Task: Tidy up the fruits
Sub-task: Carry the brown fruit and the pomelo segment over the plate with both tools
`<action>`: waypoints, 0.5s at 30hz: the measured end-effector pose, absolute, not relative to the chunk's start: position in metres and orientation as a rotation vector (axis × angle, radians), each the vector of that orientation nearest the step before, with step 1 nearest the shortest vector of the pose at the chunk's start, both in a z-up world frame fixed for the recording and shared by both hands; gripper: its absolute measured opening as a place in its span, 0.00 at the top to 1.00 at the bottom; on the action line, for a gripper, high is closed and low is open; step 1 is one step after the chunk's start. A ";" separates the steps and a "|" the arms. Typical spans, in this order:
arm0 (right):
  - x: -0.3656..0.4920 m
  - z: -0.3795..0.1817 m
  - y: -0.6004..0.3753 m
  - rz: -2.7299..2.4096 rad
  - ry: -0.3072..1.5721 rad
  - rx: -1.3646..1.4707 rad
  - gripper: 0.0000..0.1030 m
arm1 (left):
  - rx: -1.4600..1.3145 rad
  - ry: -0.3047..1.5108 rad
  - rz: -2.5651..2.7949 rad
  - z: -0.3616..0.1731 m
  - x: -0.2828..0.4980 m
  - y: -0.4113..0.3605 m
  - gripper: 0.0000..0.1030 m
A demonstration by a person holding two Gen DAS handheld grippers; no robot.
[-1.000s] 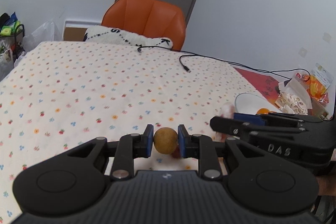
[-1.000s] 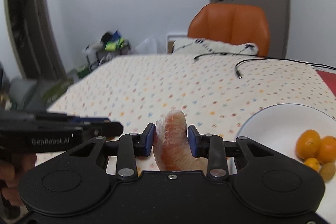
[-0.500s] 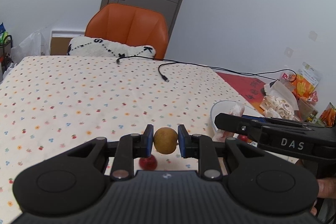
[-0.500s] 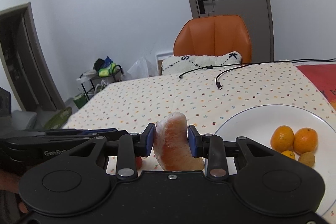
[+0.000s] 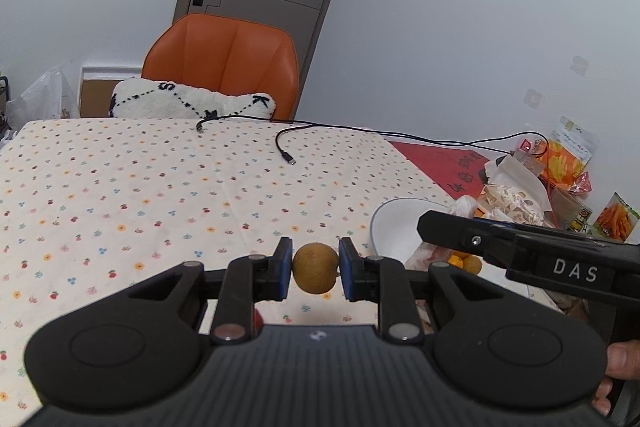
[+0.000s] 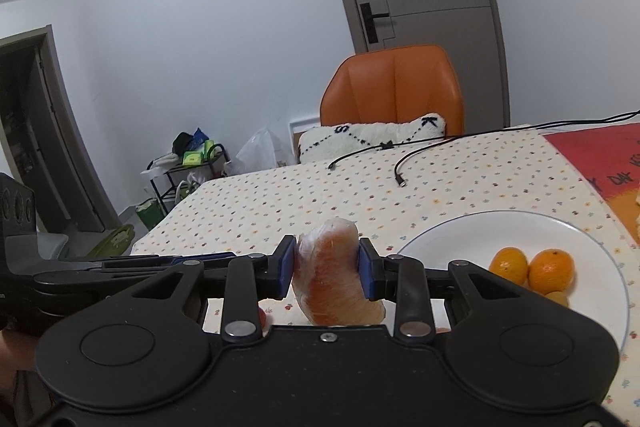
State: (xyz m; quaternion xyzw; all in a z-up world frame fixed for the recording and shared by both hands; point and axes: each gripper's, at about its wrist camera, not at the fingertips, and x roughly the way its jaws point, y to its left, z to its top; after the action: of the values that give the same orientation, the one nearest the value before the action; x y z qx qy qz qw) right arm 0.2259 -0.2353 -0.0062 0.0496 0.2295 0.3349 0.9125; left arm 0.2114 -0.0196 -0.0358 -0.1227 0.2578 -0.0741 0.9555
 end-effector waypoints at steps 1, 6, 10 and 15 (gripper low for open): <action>0.225 -0.005 -0.238 0.686 0.469 0.105 0.70 | -0.248 0.522 -0.154 -0.035 0.212 -0.021 0.78; 0.224 -0.002 -0.252 0.649 0.454 0.114 0.70 | -0.245 0.518 -0.178 -0.033 0.215 -0.030 0.78; 0.223 -0.003 -0.267 0.609 0.448 0.124 0.70 | -0.242 0.520 -0.197 -0.032 0.219 -0.038 0.78; 0.225 -0.004 -0.287 0.559 0.447 0.141 0.70 | -0.235 0.515 -0.218 -0.030 0.224 -0.049 0.78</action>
State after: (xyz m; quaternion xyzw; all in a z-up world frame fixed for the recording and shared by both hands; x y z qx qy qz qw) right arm 0.2248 -0.2873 -0.0038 0.0690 0.2186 0.2733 0.9342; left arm 0.2242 -0.0491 -0.0301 -0.1156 0.2537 -0.1074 0.9543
